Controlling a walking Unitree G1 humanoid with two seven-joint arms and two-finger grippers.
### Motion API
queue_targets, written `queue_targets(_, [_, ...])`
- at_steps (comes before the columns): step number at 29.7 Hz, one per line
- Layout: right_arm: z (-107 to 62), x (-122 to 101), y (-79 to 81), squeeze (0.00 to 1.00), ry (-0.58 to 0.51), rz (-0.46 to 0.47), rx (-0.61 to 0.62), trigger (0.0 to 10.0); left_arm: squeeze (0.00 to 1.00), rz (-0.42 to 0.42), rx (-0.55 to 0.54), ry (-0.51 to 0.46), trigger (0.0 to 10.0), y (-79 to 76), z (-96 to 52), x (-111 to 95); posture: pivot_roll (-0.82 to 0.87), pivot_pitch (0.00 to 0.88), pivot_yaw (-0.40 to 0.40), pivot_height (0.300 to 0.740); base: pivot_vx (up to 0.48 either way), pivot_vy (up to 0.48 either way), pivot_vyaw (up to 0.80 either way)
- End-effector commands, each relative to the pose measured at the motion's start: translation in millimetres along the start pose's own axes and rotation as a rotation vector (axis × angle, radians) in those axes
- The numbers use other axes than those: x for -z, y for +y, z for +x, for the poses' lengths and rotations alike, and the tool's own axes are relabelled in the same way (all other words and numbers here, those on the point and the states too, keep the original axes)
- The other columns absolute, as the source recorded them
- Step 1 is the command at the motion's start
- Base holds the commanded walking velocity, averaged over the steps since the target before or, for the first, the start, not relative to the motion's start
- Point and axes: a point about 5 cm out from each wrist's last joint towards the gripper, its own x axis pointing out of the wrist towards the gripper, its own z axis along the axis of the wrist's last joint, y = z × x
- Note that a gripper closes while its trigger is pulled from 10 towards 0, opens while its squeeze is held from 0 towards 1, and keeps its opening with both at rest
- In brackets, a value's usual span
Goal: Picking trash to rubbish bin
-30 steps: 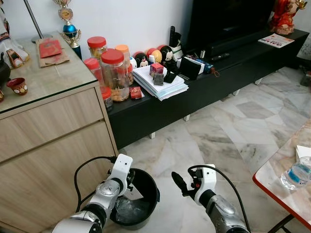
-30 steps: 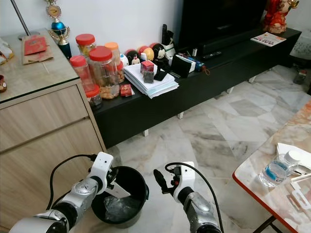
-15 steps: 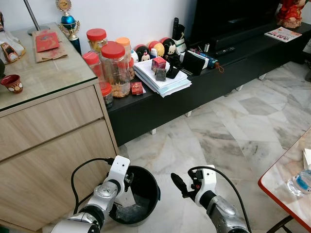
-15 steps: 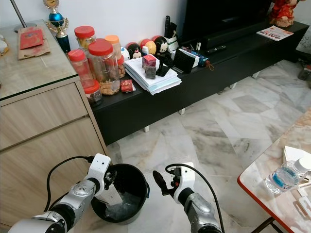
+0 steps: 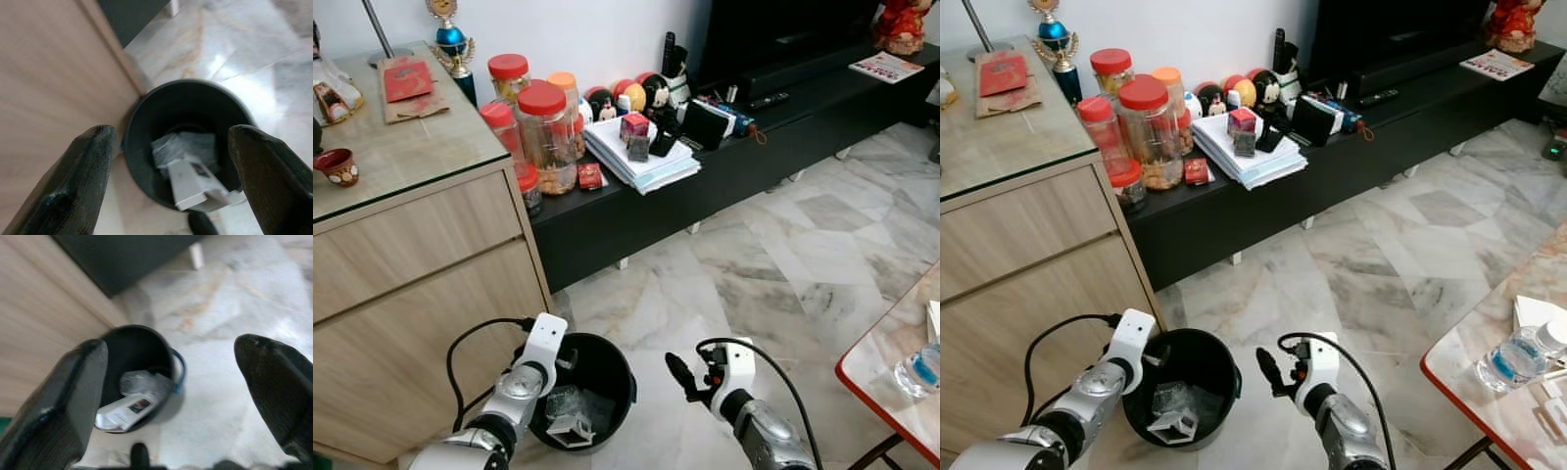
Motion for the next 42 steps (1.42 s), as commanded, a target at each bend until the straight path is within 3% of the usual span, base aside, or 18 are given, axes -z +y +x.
queue_targets(1, [-8.1,14.3,-9.4,0.00,0.049,0.010,0.088,10.0,0.00,-0.009,-0.068,0.094,10.0,10.9,-8.1,27.3,-0.14,0.076,-0.020,0.740,0.000,0.000,0.00])
queue_targets(6, [-17.5,28.8,-18.7,0.00,0.099,0.021,0.193,10.0,0.00,-0.025,-0.119,0.188,10.0,19.0,-19.8,56.7,-0.12,0.074,-0.012,0.740,0.000,0.000,0.00])
queue_targets(11, [-38.4,62.8,-27.5,0.00,0.230,0.036,0.317,10.0,0.00,-0.069,-0.168,0.369,10.0,22.5,-46.6,109.7,-0.12,0.065,-0.004,0.740,0.000,0.000,0.00])
queue_targets(15, [-50.2,79.8,-29.8,0.00,0.289,0.057,0.369,10.0,0.00,-0.091,-0.173,0.417,10.0,19.8,-56.9,126.0,-0.11,0.056,-0.002,0.740,0.000,0.000,0.00])
queue_targets(21, [-58.6,92.3,-28.6,0.00,0.325,0.068,0.400,10.0,0.00,-0.110,-0.174,0.407,10.0,18.0,-56.9,126.0,-0.11,0.040,0.003,0.740,0.000,0.000,0.00])
queue_targets(32, [-49.3,78.9,-29.9,0.00,0.282,0.066,0.408,10.0,0.00,-0.104,-0.152,0.337,10.0,19.1,-43.4,104.1,-0.12,0.010,0.014,0.740,-0.066,0.000,0.00])
queue_targets(42, [-49.7,81.0,-28.3,0.00,0.288,0.066,0.412,10.0,0.00,-0.114,-0.155,0.349,10.0,19.2,-46.5,109.1,-0.12,0.032,0.012,0.740,-0.292,0.000,0.00])
